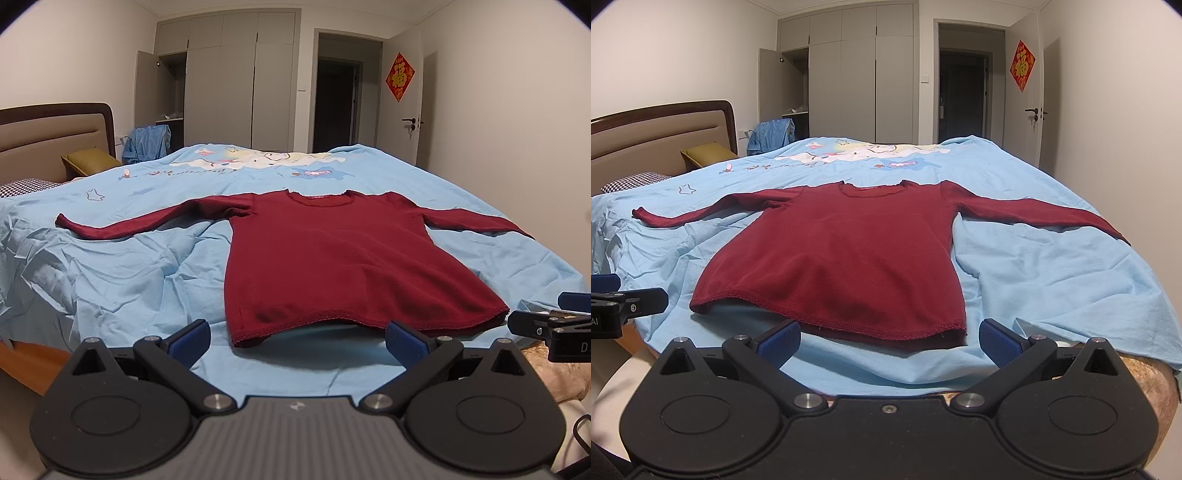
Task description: Fold small clothes
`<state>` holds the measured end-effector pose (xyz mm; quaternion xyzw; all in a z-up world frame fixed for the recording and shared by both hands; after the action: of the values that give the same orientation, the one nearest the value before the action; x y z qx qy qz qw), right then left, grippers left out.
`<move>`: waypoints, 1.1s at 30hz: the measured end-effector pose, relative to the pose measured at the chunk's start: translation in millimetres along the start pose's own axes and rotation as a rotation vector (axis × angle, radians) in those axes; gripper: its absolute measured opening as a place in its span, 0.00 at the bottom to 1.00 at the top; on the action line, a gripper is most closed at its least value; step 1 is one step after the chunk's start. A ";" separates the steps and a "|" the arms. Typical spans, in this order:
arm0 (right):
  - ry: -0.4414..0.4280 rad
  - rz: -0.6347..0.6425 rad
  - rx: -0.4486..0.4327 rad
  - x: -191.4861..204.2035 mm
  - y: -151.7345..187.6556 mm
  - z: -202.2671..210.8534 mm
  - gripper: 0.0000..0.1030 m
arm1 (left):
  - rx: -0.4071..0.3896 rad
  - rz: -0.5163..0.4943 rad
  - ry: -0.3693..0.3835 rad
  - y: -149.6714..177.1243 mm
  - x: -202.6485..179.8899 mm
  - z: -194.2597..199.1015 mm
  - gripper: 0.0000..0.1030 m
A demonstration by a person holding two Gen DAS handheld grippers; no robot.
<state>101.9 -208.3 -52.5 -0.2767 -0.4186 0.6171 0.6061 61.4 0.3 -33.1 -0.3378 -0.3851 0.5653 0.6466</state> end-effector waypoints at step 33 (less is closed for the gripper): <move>0.000 0.000 0.000 -0.3 -0.3 0.2 1.00 | 0.000 0.001 -0.001 -0.2 2.6 -0.8 1.00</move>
<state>101.9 -208.7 -52.2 -0.2767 -0.4184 0.6173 0.6061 62.4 2.9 -33.1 -0.3378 -0.3852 0.5659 0.6459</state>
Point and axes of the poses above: each gripper's, at about its wrist camera, not at the fingertips, and z roughly against the way its jaws point, x to its left, y to its underside, the point moved 7 cm from there along -z, roughly the way its jaws point, and after that the axes turned 10 degrees about -z, right-handed, at the moved point
